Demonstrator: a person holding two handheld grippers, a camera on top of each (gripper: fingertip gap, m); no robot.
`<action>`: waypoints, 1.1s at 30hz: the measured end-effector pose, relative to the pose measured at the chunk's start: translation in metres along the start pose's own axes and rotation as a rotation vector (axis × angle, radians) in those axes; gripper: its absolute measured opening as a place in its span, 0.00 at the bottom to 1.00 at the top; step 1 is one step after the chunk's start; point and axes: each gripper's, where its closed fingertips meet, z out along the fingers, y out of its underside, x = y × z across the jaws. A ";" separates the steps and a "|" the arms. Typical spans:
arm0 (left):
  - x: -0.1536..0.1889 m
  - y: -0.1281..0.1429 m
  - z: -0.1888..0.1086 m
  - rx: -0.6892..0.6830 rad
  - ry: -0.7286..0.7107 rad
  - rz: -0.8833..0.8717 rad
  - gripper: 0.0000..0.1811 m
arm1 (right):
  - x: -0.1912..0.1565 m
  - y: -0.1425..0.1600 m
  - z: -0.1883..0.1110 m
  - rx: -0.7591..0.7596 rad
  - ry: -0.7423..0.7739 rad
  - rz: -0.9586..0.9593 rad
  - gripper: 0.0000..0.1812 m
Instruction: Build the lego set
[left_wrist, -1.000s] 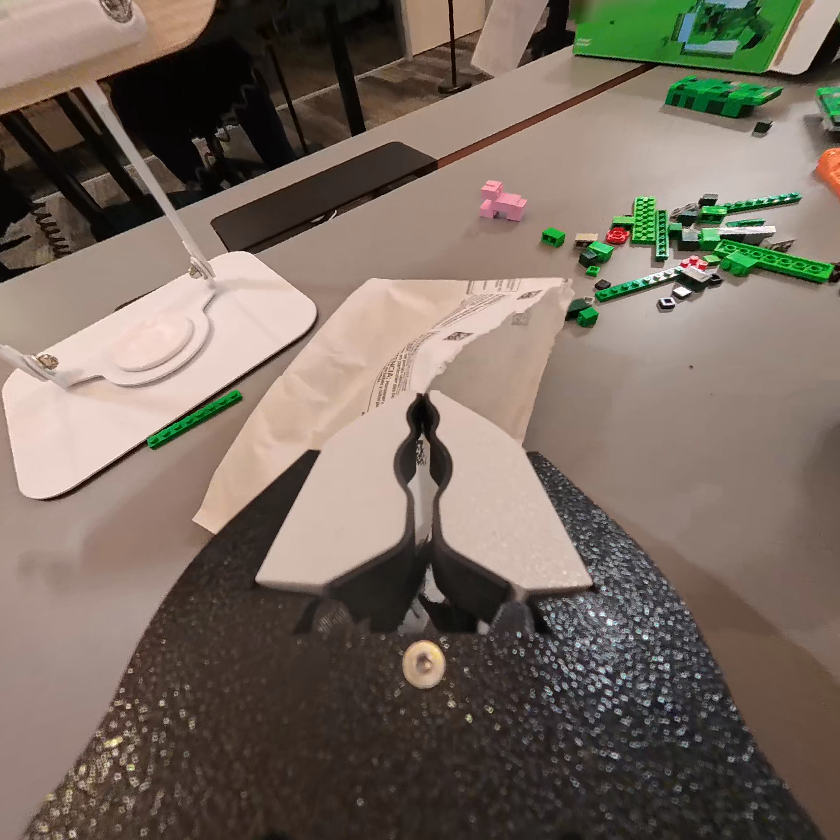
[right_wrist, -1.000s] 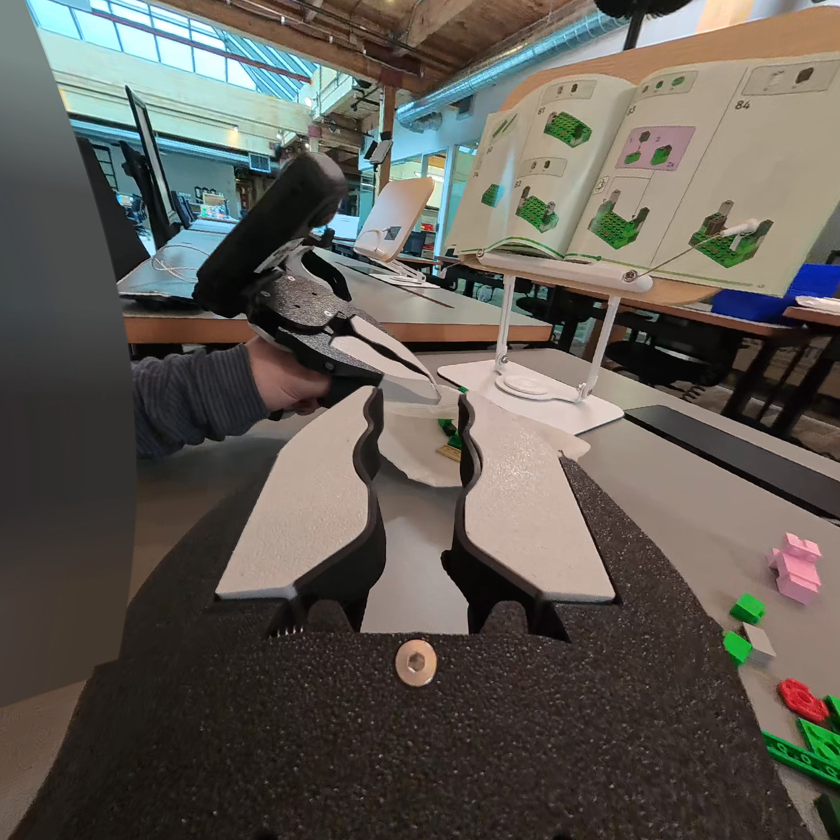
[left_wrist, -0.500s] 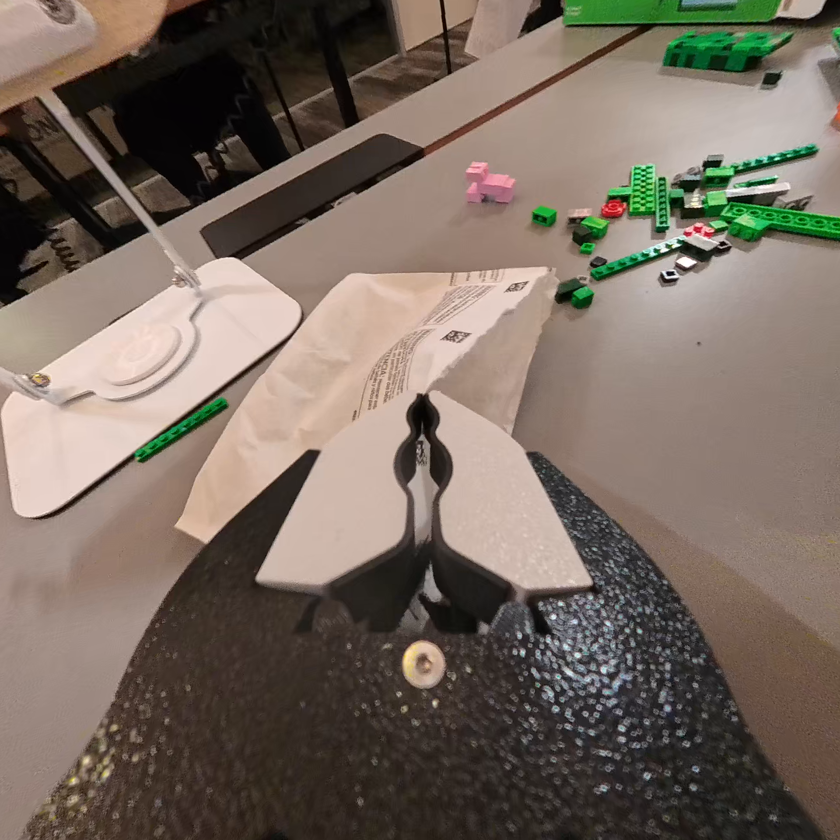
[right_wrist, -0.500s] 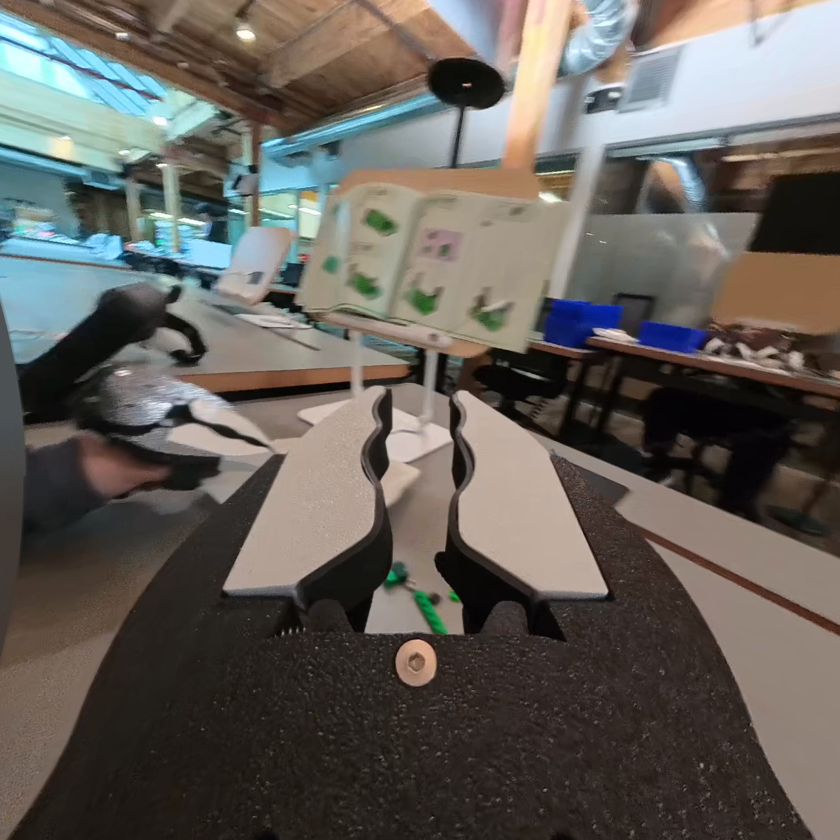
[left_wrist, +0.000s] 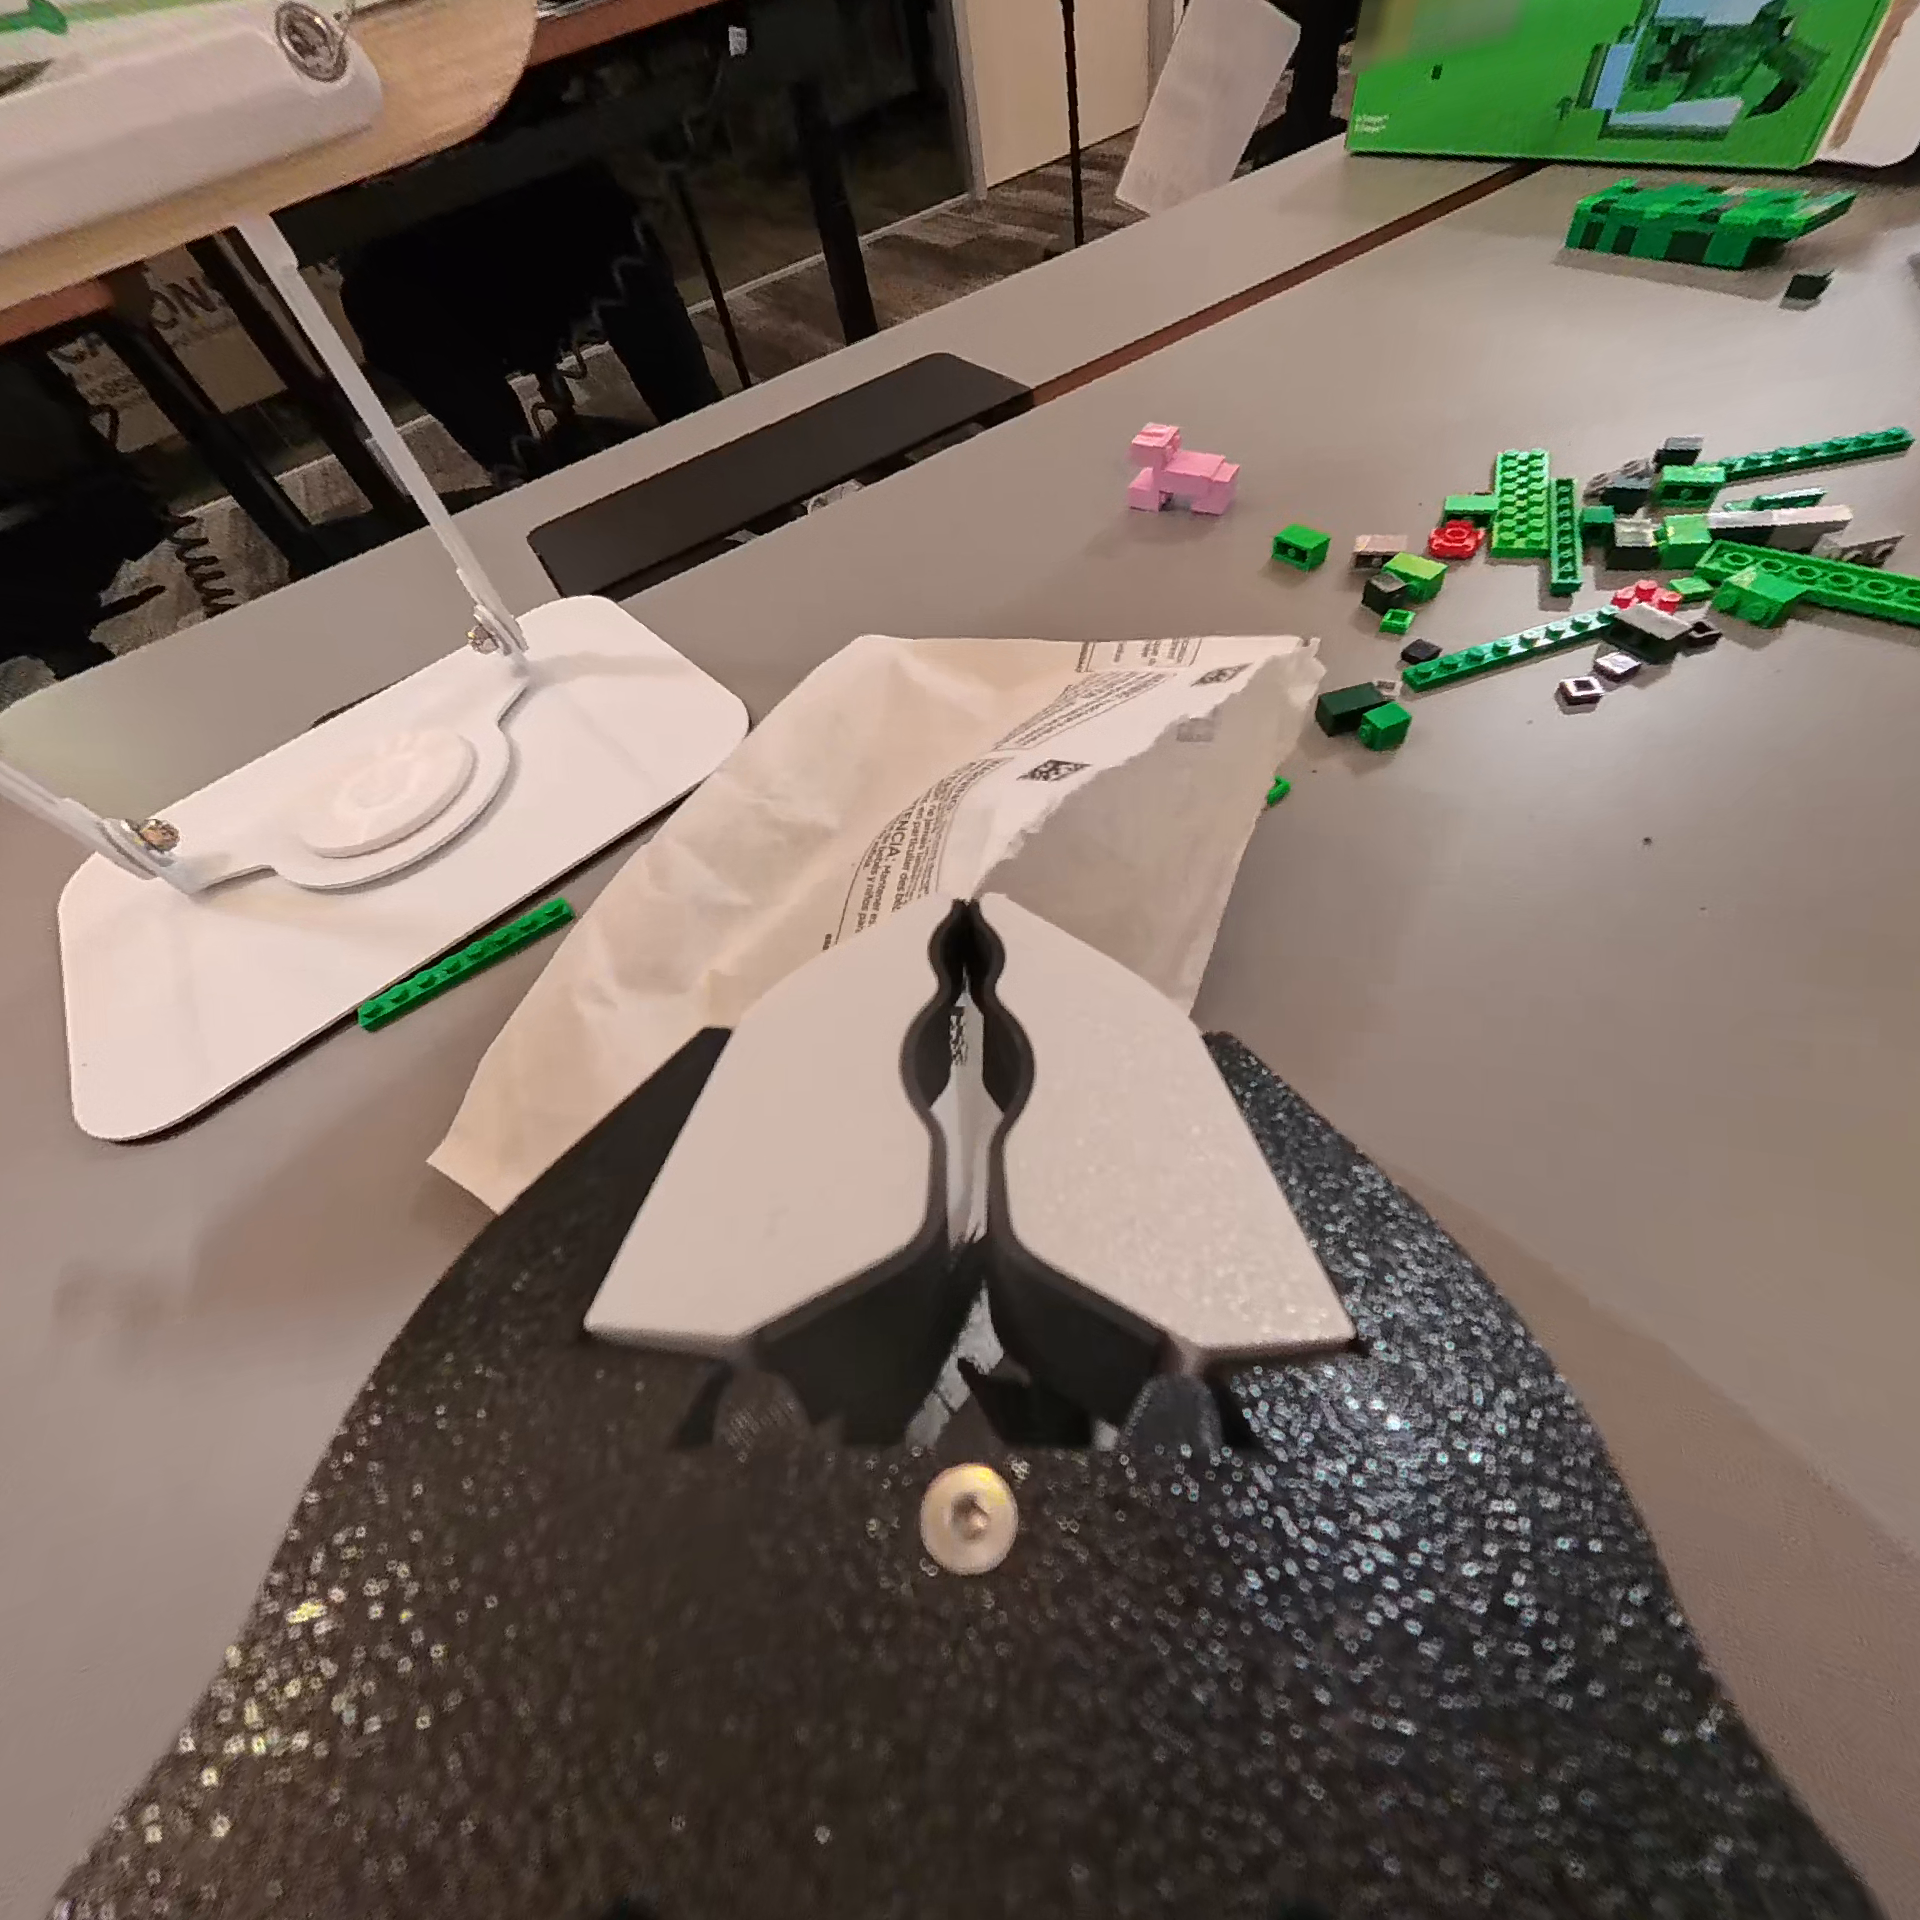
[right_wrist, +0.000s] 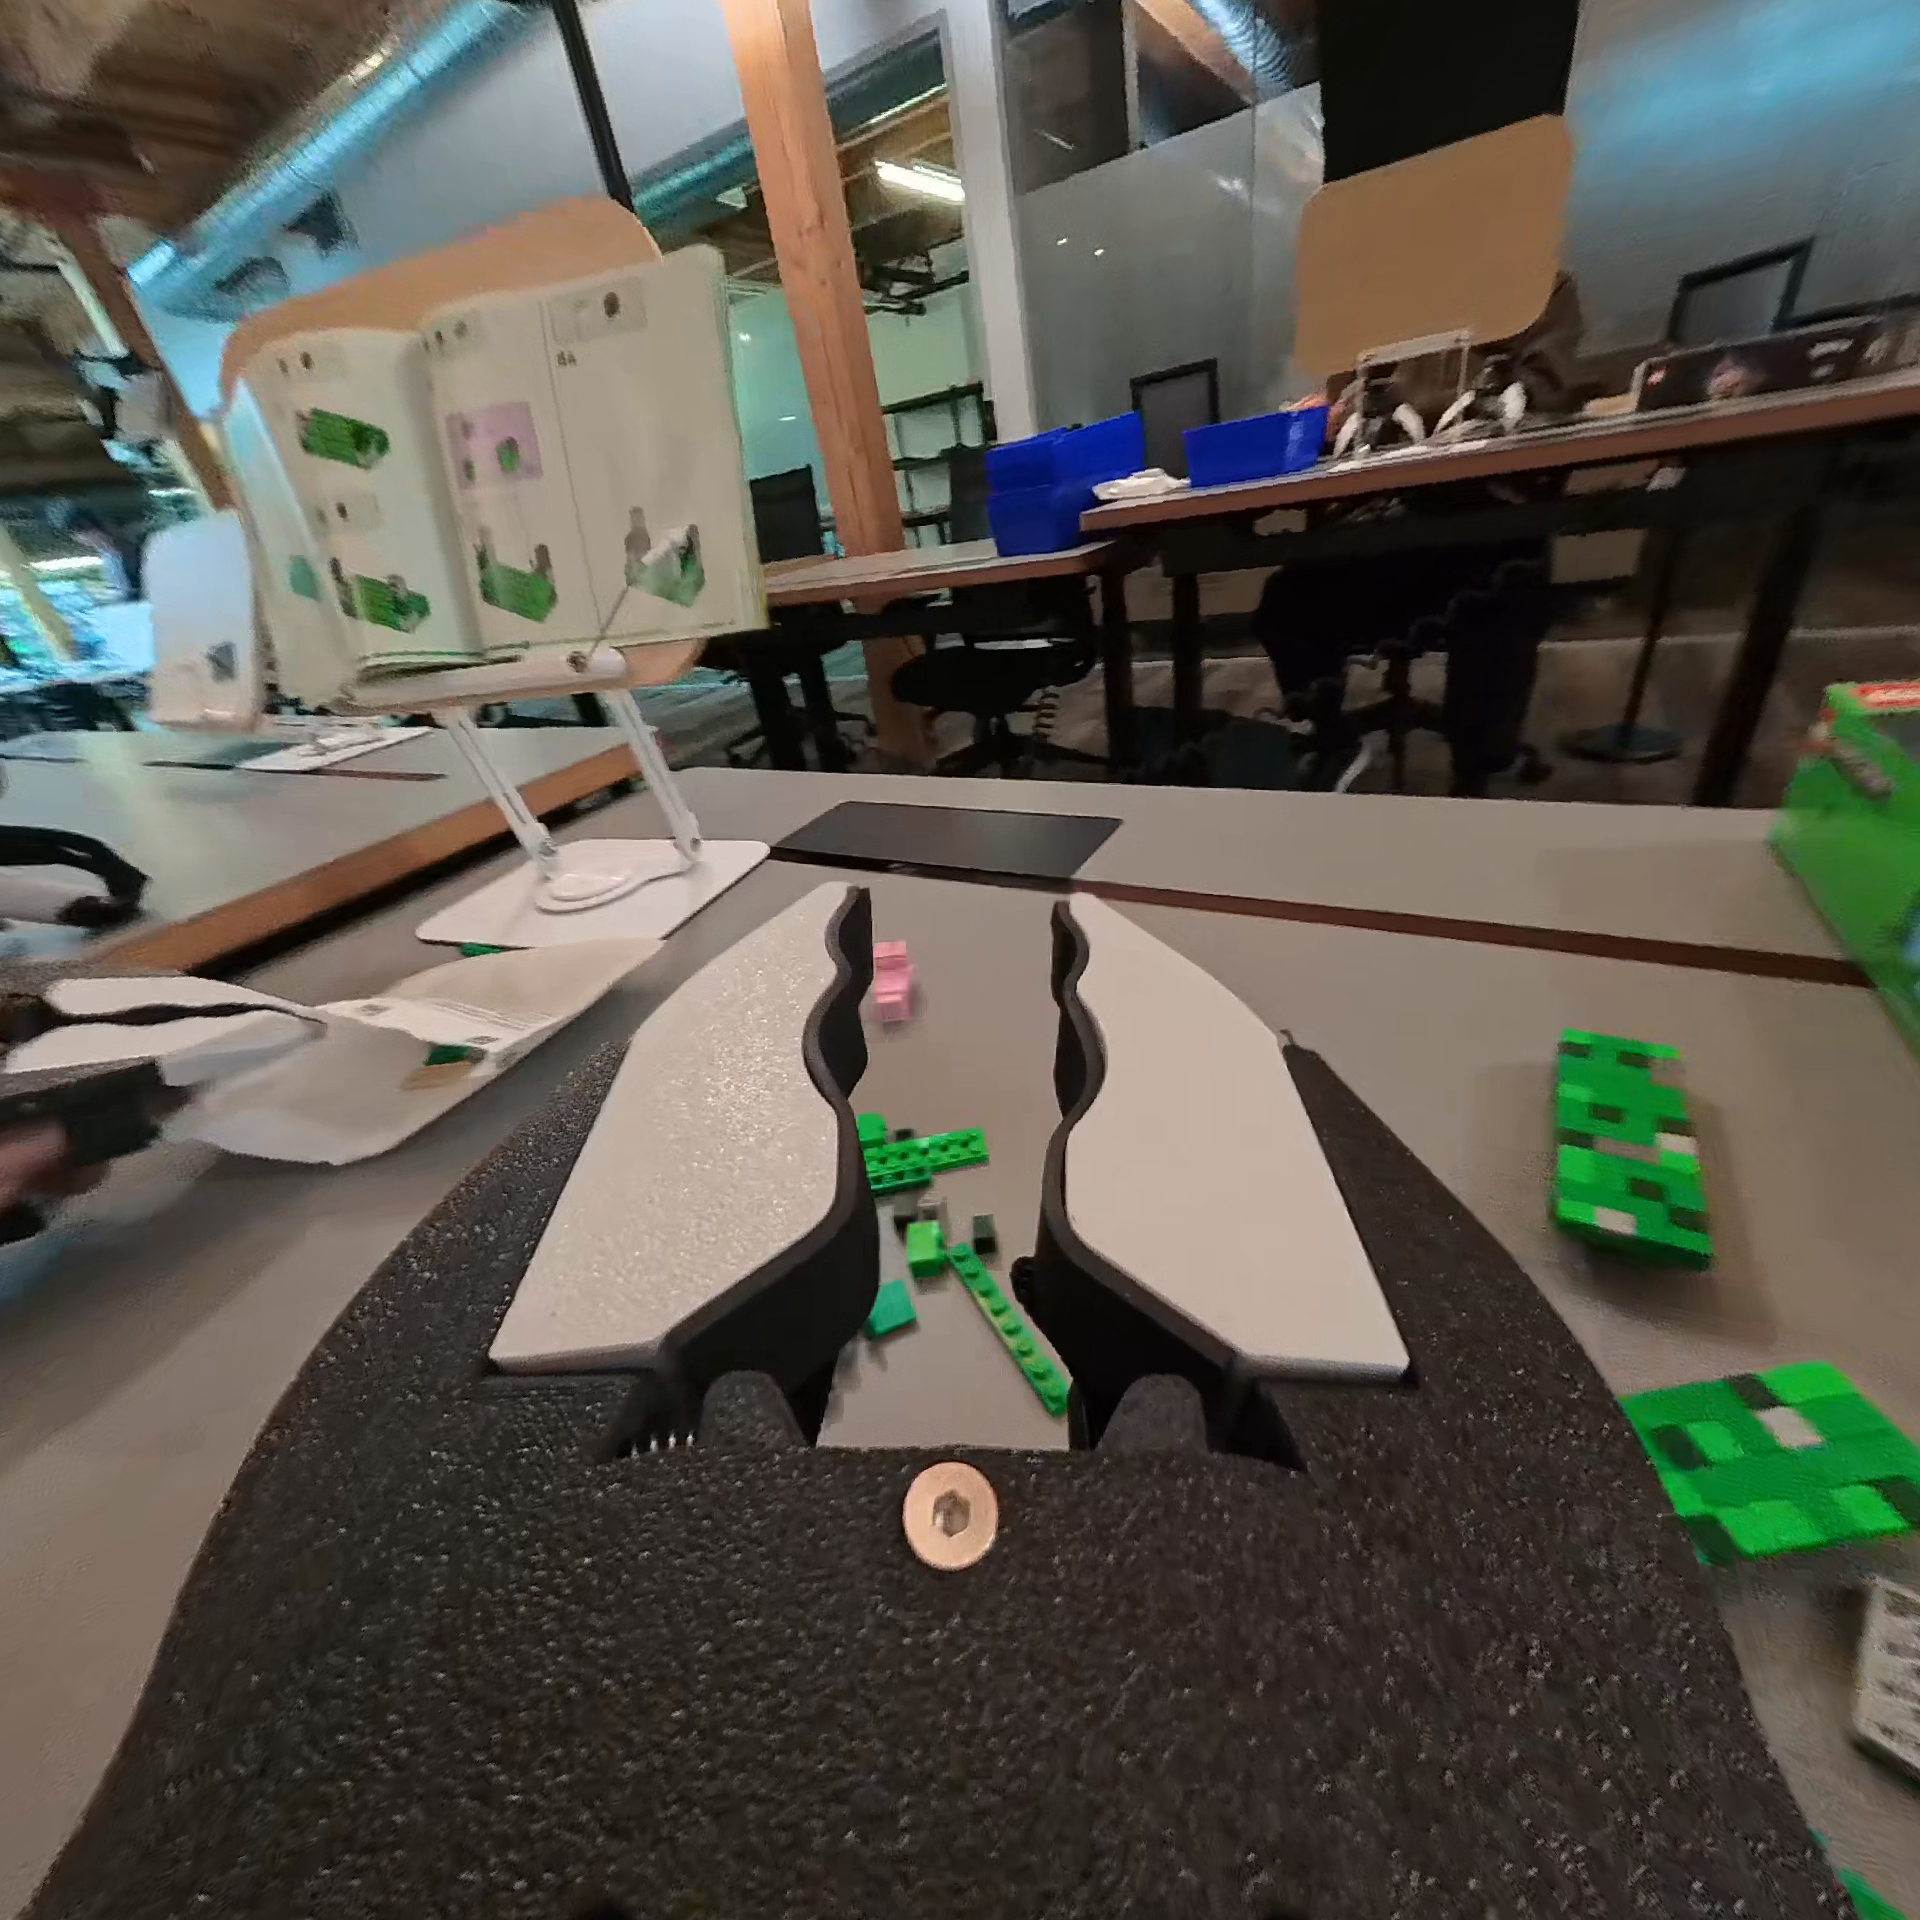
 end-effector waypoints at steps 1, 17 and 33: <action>0.000 0.001 0.000 -0.004 0.006 -0.005 0.00 | -0.004 0.003 0.002 -0.008 -0.024 0.020 0.18; 0.003 0.005 0.004 -0.021 0.037 -0.038 0.00 | -0.095 0.091 0.042 -0.355 -0.300 -0.161 0.15; 0.004 0.005 0.005 -0.022 0.028 -0.017 0.00 | -0.112 0.102 0.041 -0.402 -0.336 -0.274 0.13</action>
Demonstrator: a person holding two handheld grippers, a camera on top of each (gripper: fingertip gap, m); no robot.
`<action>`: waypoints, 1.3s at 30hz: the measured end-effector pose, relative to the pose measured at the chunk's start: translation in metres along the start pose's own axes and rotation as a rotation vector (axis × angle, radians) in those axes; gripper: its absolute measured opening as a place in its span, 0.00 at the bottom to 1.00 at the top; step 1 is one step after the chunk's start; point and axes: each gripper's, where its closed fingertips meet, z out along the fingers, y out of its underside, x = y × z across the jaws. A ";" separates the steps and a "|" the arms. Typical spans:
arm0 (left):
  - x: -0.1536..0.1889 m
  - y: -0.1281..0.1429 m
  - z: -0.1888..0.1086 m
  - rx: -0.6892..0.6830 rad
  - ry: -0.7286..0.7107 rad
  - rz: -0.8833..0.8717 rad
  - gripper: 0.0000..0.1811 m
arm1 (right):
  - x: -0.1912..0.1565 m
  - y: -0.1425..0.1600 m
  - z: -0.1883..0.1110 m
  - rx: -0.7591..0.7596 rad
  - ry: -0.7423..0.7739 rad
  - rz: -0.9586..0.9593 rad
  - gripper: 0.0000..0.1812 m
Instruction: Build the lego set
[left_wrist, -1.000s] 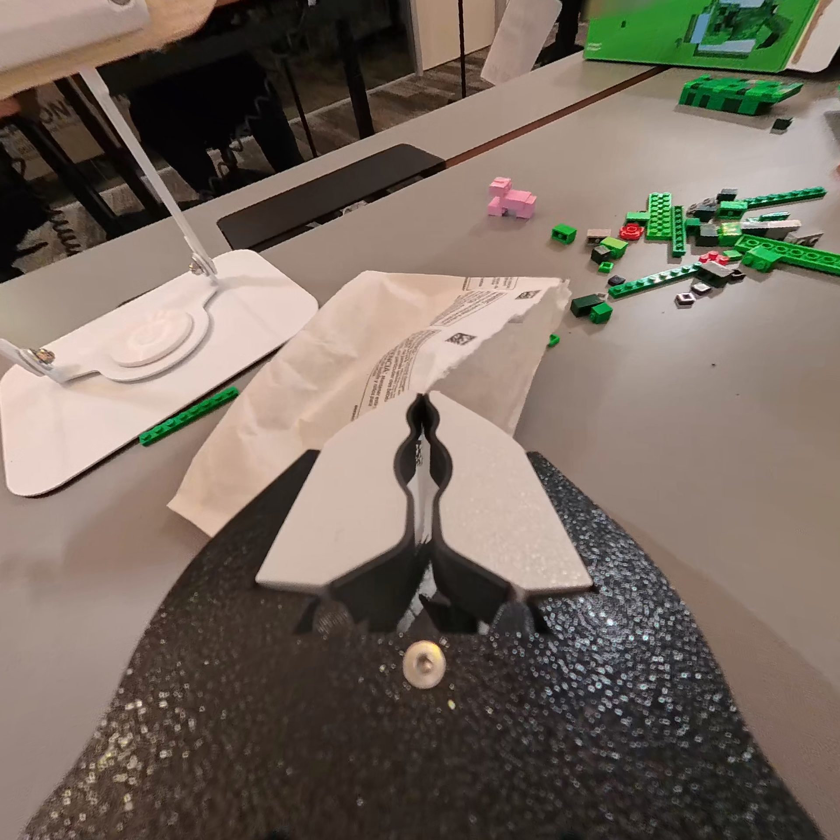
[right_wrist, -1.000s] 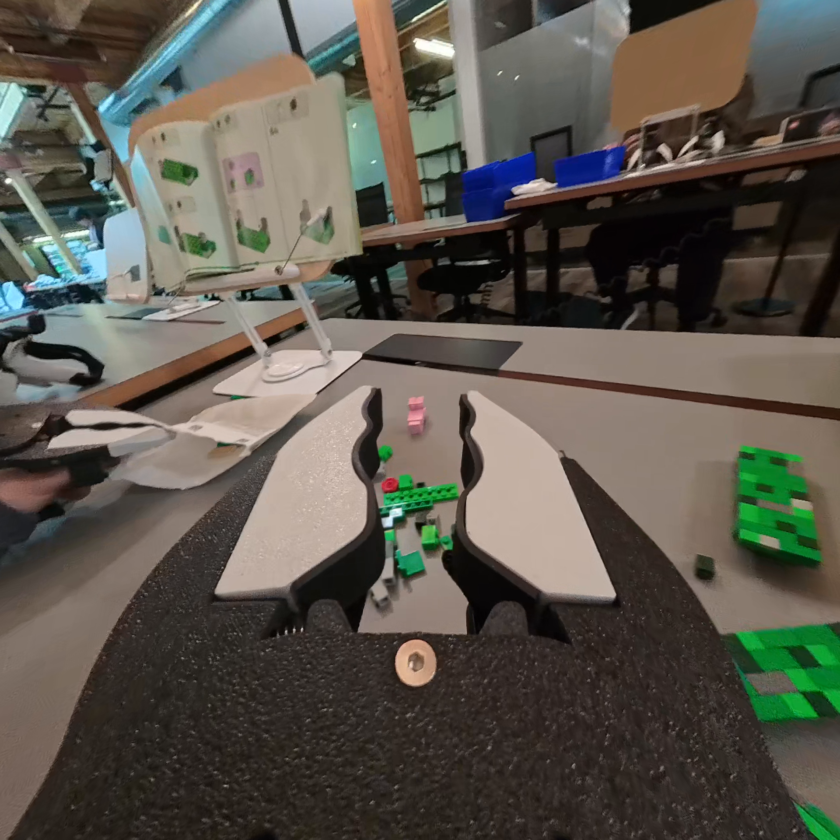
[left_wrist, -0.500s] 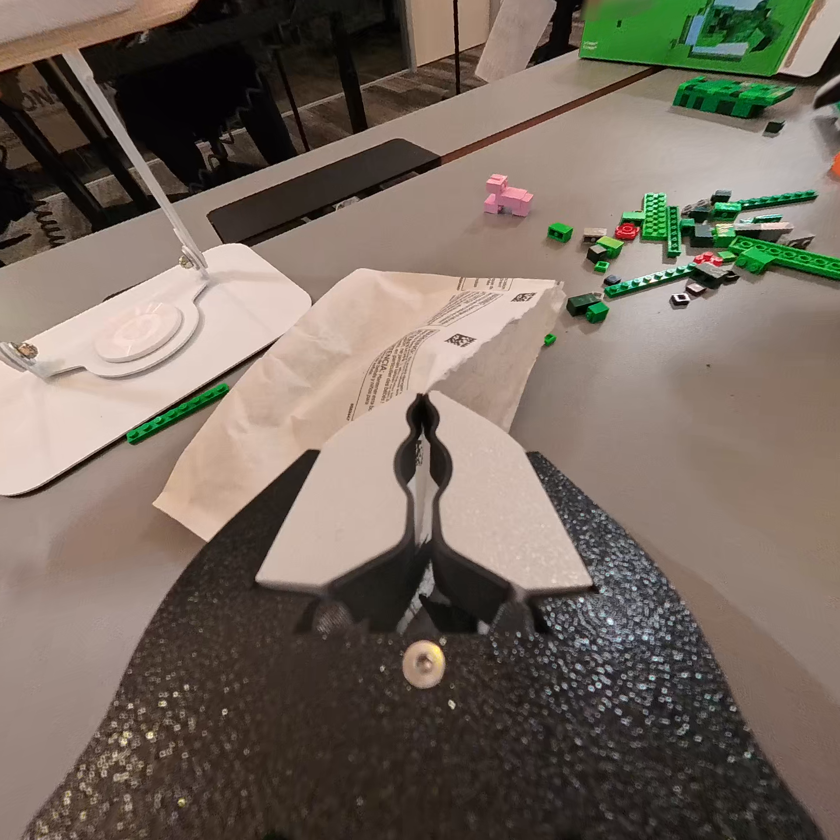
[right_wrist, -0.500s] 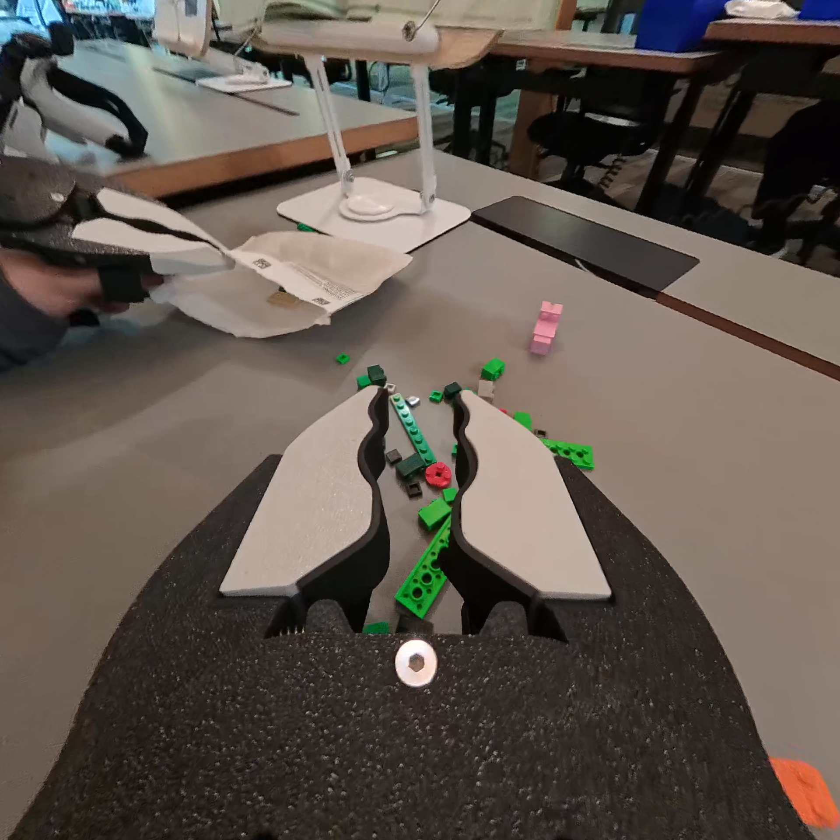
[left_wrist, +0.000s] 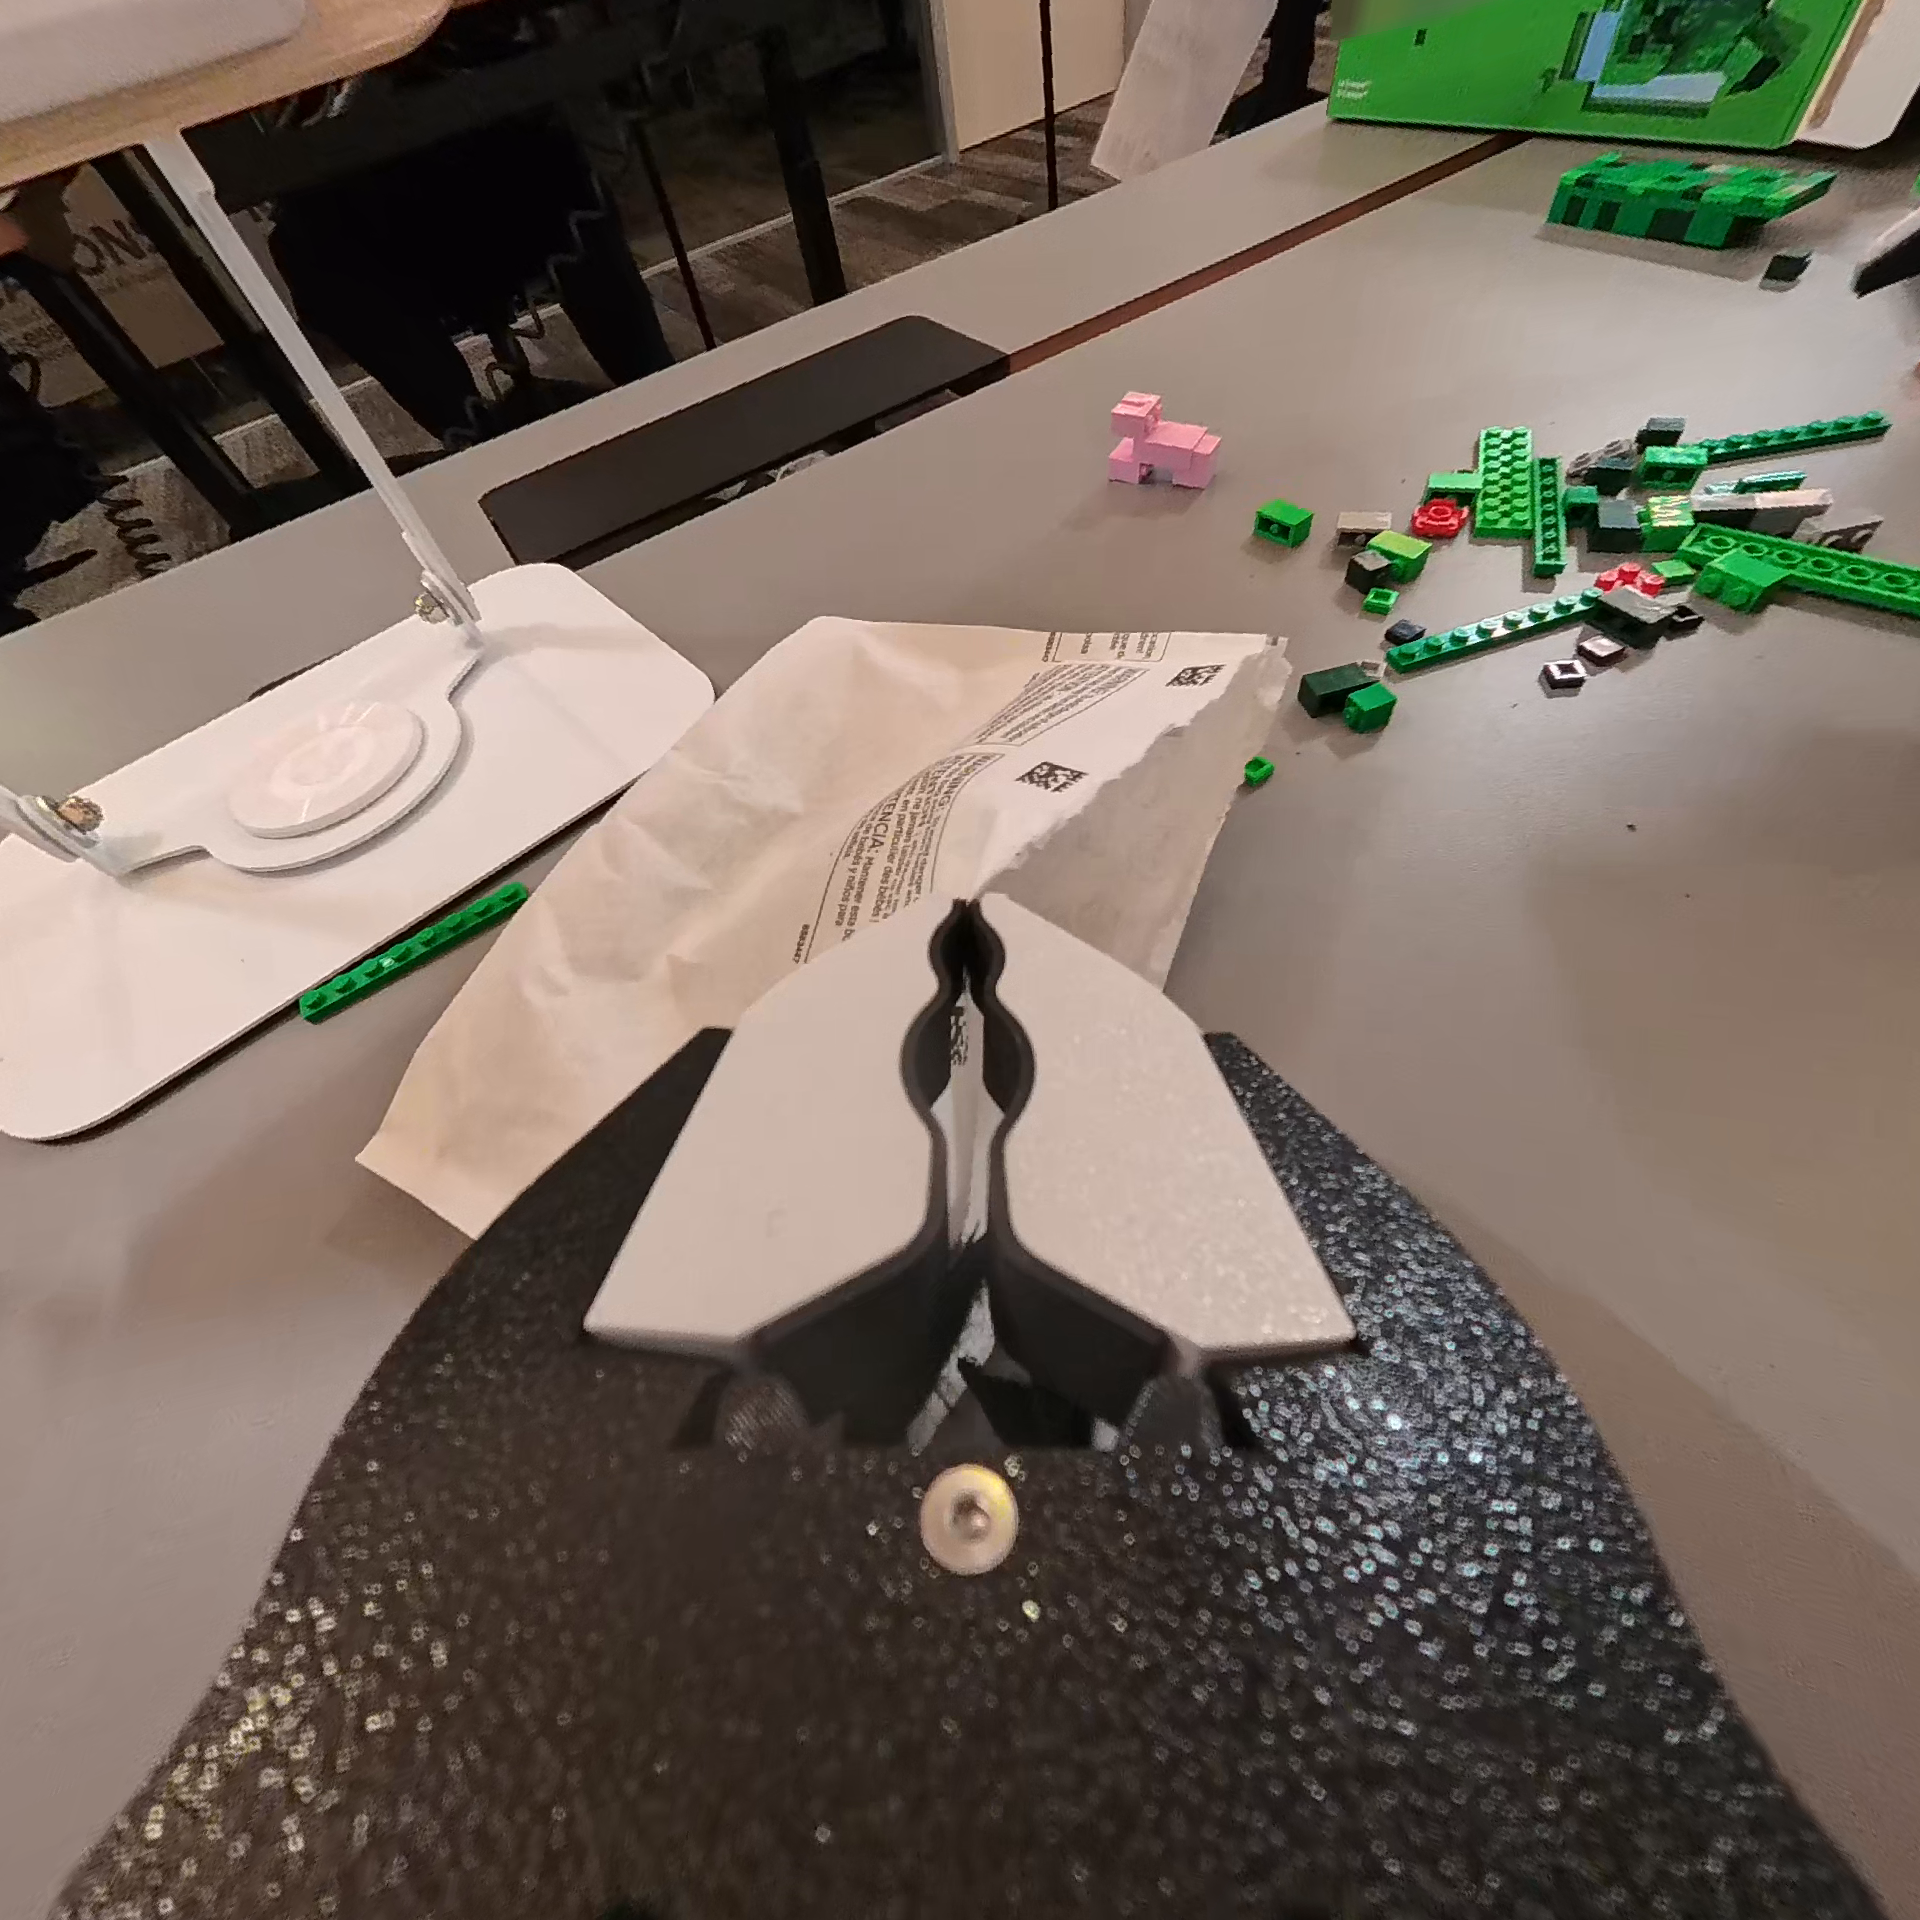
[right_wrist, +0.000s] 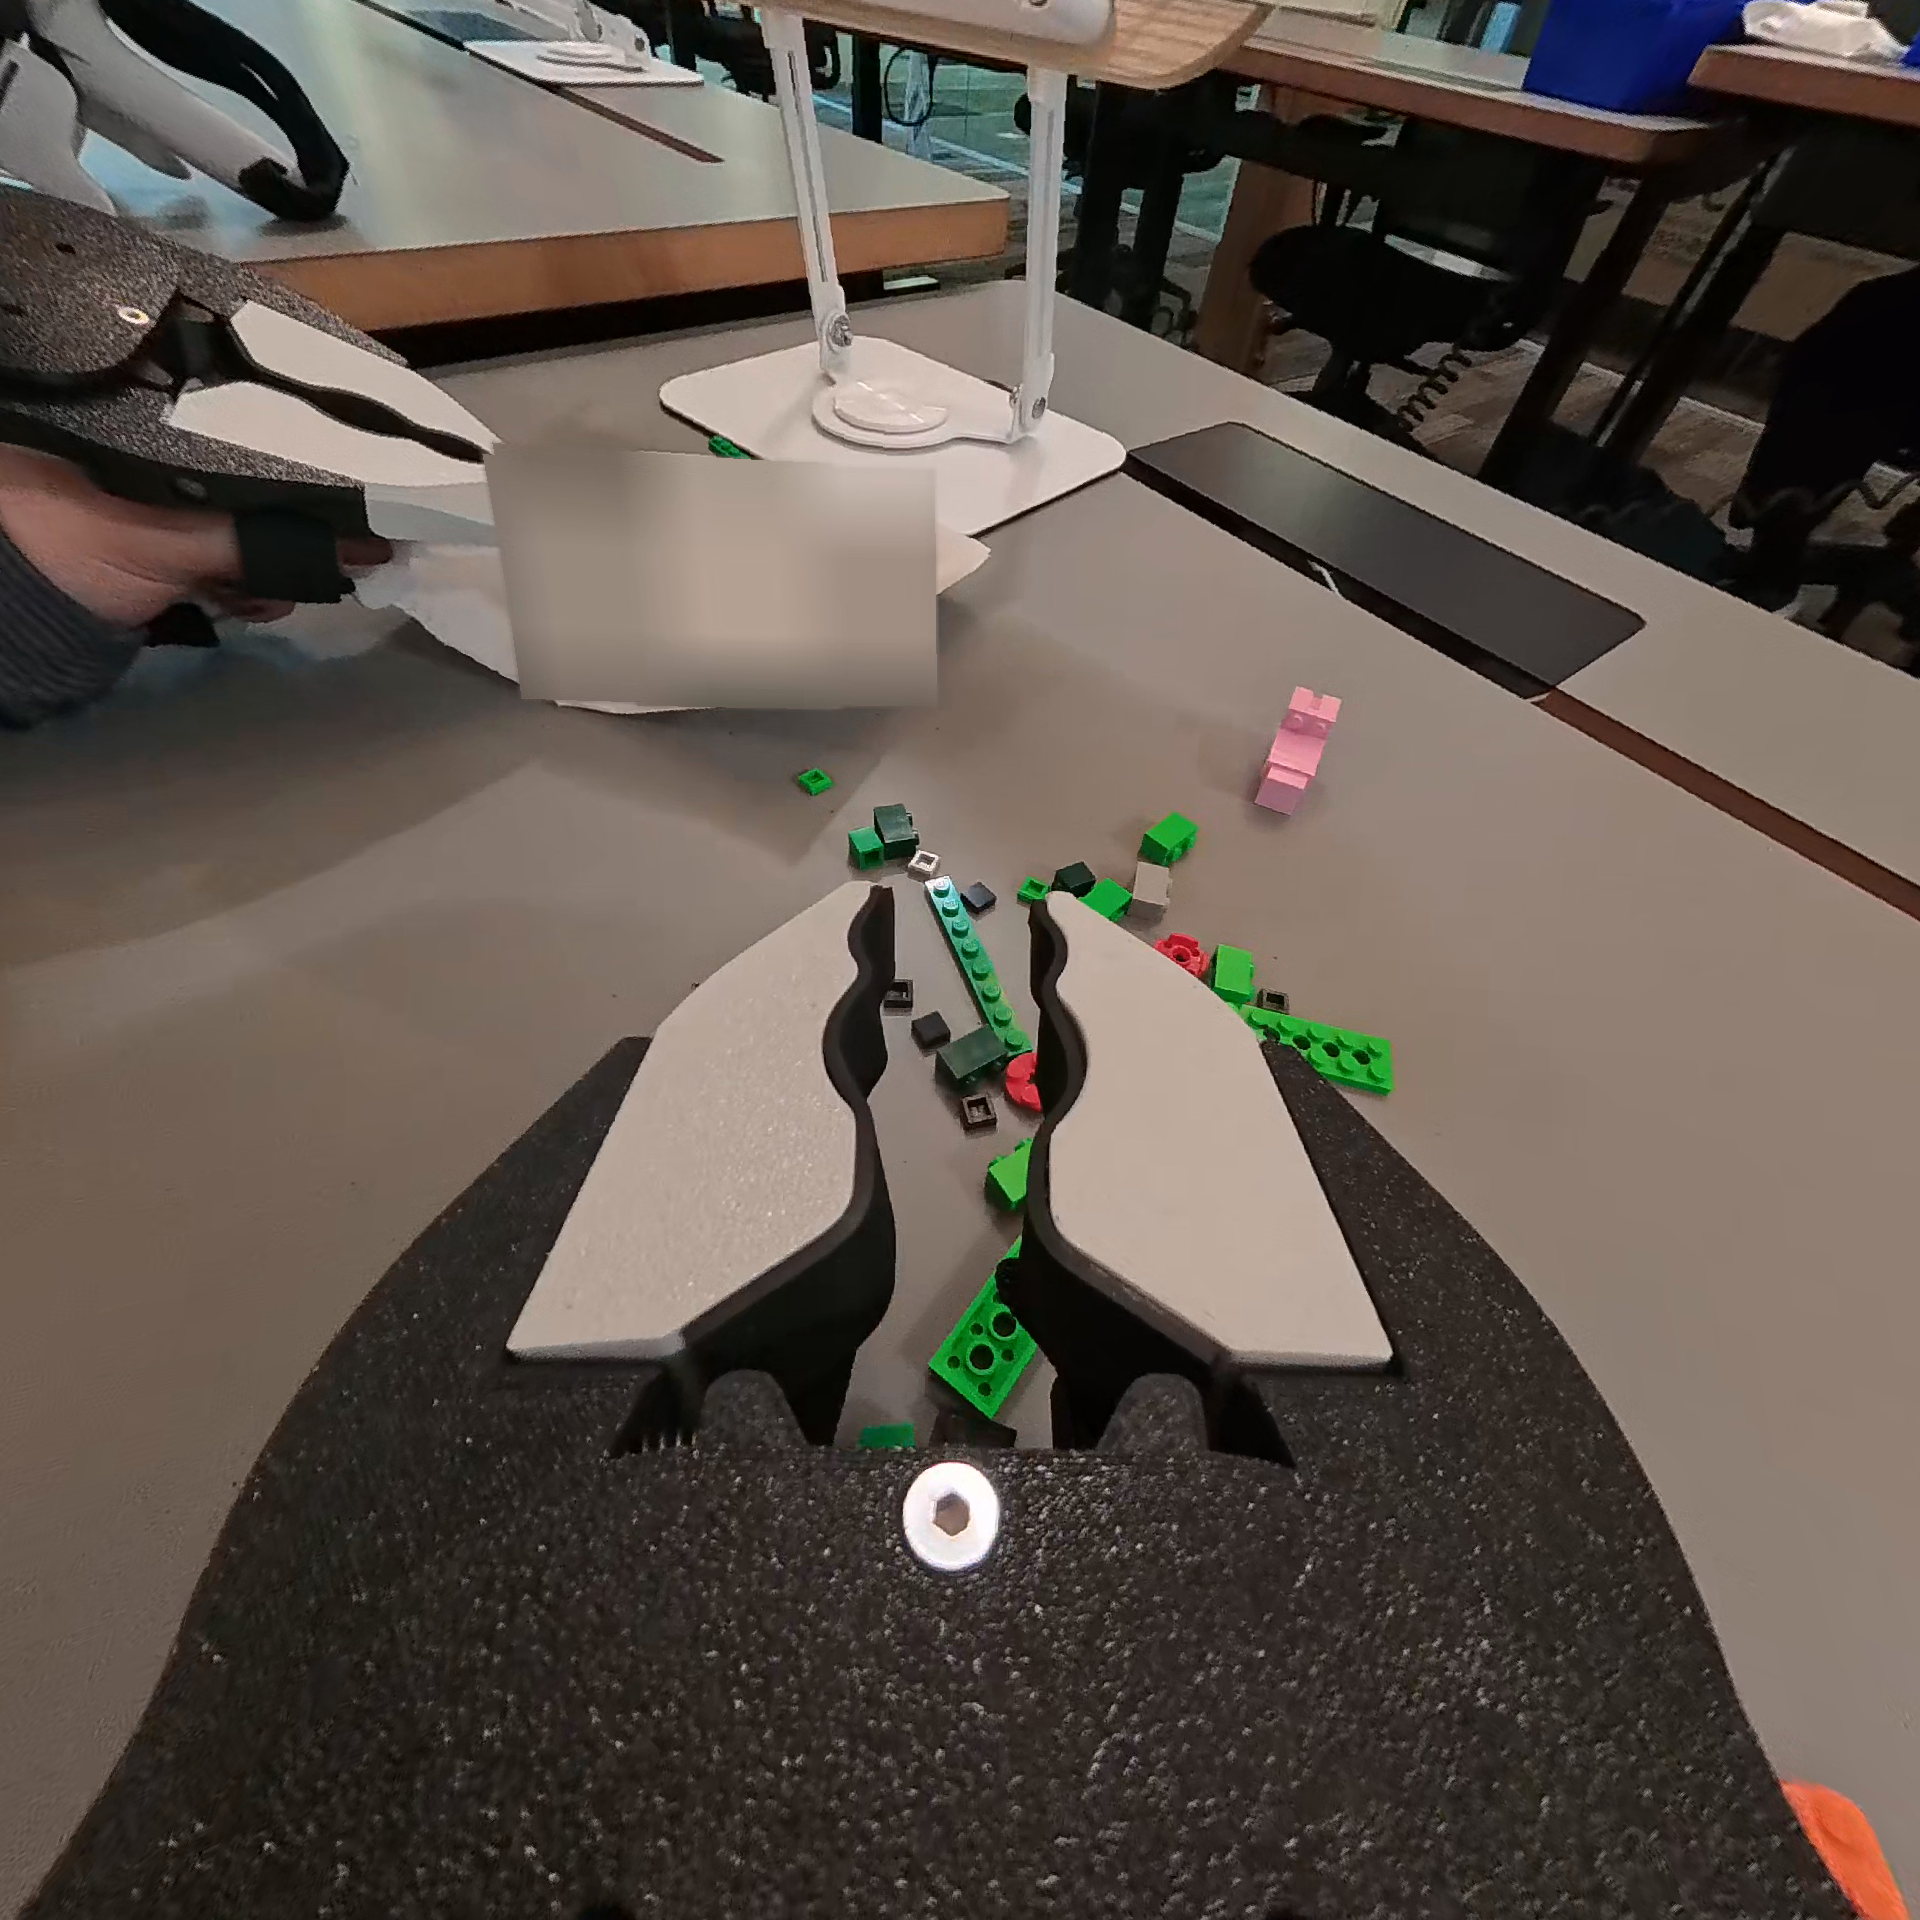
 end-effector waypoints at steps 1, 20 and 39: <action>0.000 0.000 0.000 0.001 0.000 0.001 0.00 | 0.000 0.000 0.000 0.000 -0.001 0.000 0.13; 0.002 0.000 0.002 0.008 0.000 0.033 0.00 | 0.005 -0.004 -0.001 0.043 0.031 0.012 0.13; 0.004 0.001 0.002 0.006 0.007 0.038 0.00 | 0.011 -0.004 -0.002 0.064 0.047 0.056 0.17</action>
